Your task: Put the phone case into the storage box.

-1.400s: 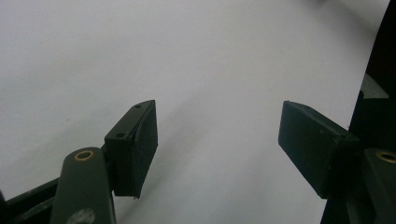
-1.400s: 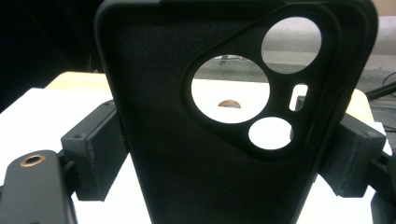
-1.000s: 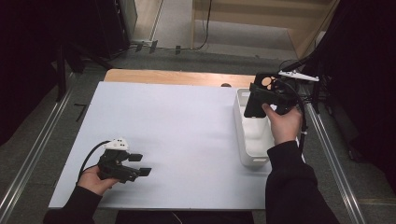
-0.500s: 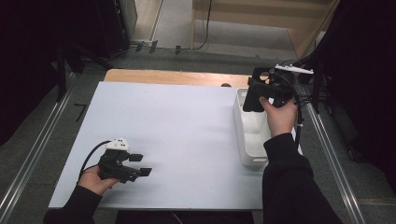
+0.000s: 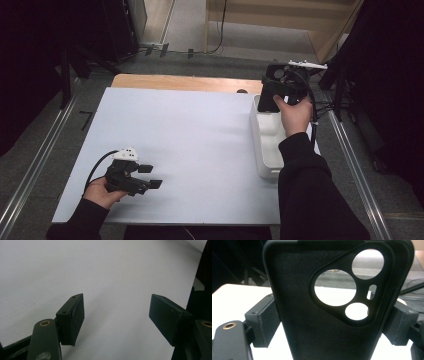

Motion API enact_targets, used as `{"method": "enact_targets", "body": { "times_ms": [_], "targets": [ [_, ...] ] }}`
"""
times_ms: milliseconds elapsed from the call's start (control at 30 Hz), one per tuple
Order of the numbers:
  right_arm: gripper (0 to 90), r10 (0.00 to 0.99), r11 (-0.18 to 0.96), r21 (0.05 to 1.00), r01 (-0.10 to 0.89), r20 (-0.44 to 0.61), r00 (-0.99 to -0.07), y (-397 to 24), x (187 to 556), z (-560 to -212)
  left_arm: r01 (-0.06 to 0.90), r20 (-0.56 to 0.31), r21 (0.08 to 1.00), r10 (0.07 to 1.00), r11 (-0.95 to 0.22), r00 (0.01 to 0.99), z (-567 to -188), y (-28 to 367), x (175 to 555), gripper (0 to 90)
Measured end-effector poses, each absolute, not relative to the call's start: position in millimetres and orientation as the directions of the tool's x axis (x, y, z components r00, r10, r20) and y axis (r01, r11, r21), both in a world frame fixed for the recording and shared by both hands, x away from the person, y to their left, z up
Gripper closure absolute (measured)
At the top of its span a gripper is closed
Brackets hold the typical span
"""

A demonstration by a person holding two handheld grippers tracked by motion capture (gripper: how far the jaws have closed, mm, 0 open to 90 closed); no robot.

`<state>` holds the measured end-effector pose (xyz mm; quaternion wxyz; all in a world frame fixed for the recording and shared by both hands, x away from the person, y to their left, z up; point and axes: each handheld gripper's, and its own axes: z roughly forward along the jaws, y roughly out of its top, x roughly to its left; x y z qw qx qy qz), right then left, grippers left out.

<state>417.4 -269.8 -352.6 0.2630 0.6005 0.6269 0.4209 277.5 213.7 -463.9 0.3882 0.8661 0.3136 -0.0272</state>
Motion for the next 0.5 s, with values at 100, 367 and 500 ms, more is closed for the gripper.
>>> {"method": "enact_targets", "body": {
  "times_ms": [100, 367, 500],
  "targets": [
    [12.4, 0.97, -0.101, 0.84, 0.533, 0.203, -0.136, -273, 423, -355, 0.564, -0.291, 0.655, 0.522, -0.502, 0.802, -464, 213, 277, 28.8],
    [12.4, 0.974, -0.093, 0.837, 0.539, 0.189, -0.125, -273, 435, -356, 0.565, -0.29, 0.653, 0.522, -0.505, 0.802, -465, 212, 277, 28.8],
    [12.4, 0.974, -0.108, 0.835, 0.54, 0.199, -0.113, -274, 441, -357, 0.565, -0.291, 0.652, 0.521, -0.505, 0.802, -465, 212, 277, 28.8]
  ]
}}
